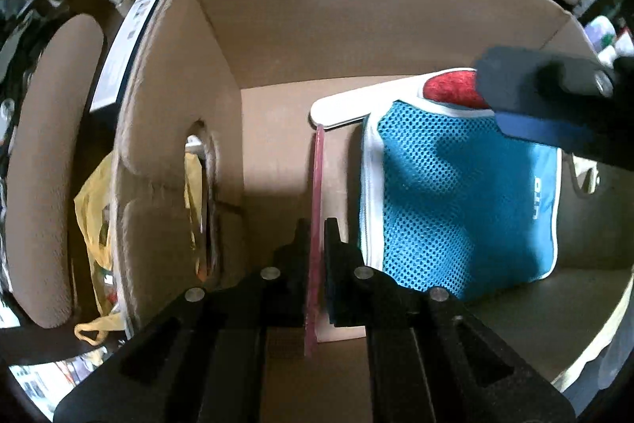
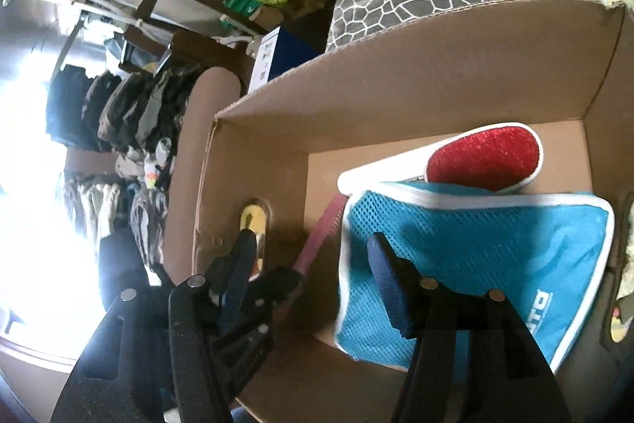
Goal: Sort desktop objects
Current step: 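Lower the pink comb into the box beside the pouch and open the grippers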
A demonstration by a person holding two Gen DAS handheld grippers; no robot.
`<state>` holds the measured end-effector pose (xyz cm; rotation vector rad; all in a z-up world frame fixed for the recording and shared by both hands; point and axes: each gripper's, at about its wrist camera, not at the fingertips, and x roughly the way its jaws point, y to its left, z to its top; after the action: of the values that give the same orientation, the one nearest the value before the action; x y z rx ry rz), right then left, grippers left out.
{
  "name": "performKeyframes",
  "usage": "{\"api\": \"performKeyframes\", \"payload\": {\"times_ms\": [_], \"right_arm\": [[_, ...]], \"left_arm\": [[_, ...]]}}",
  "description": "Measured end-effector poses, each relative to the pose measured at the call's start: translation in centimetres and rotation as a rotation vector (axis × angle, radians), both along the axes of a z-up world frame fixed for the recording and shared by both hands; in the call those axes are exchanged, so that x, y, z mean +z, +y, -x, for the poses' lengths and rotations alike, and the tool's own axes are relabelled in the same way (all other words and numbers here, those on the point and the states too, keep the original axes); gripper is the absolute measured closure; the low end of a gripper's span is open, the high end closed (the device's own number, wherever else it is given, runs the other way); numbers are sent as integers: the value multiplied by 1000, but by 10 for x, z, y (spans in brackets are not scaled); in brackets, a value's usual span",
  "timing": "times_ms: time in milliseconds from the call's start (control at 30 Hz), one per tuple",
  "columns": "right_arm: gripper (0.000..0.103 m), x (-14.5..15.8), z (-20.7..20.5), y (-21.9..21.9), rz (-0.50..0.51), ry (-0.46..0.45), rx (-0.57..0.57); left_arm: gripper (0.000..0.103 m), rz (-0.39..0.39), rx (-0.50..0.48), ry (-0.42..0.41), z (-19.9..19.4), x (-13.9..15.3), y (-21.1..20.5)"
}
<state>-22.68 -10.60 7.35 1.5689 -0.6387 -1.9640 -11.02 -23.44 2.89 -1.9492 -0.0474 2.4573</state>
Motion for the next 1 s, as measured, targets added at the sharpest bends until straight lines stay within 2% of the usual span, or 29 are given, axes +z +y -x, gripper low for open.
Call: {"api": "performKeyframes", "payload": {"times_ms": [100,267,333,433,500,567,667,933,1000], "right_arm": [[42,2,-6,1,-9,7,16],[41,6,-12,2,-25,13,5],[40,8,-16,0,-43,20,10],[32,13,-21,-2,-90,43,21],[29,16,-26,-4,-127,63,30],[22,18,-30,-6,-176,81,40],[21,21,-38,-10,-237,109,58],[13,24,-62,-6,-300,134,63],[10,26,-67,-4,-313,141,61]], "left_arm": [[89,-40,29,13,-8,8,-7],[88,-67,41,38,-20,25,-17],[82,-80,50,52,-25,33,-23],[74,-92,58,69,-30,42,-29],[63,-102,66,82,-34,48,-31],[57,-108,71,92,-37,52,-32],[50,-119,82,100,-44,58,-35],[31,-139,86,121,-63,69,-34],[21,-146,88,126,-68,72,-33]]}}
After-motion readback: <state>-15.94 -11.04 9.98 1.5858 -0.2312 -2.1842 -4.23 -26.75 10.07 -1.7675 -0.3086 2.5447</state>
